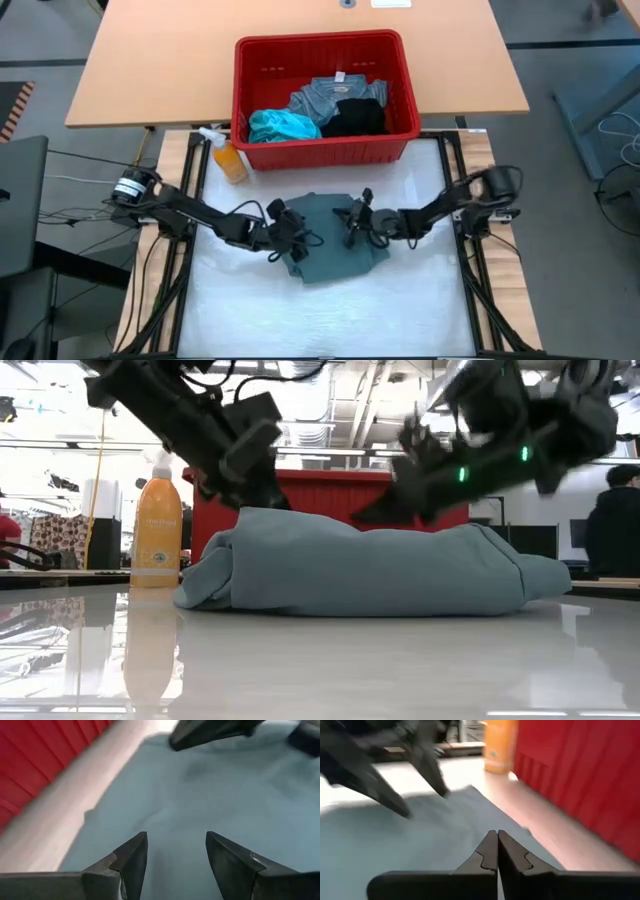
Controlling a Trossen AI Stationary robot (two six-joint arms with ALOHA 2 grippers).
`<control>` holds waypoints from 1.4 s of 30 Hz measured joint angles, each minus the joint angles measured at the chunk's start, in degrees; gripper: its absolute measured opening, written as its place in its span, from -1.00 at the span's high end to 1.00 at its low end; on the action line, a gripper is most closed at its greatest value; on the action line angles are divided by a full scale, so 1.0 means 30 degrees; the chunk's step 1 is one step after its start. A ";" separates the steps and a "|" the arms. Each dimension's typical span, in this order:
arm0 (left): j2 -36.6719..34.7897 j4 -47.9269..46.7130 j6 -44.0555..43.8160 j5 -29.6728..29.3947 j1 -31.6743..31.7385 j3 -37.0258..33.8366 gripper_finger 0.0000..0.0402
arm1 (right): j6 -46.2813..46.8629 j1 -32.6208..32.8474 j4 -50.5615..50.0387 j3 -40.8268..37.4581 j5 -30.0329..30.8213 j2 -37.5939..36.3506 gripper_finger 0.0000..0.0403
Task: Fold Laundry from Bin
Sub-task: Fold the gray pants
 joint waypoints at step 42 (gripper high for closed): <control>-0.4557 -0.5420 -0.0022 -0.0610 -0.1717 0.0119 0.04 | 0.7551 0.1394 -0.4184 0.0945 -0.1963 0.3599 0.92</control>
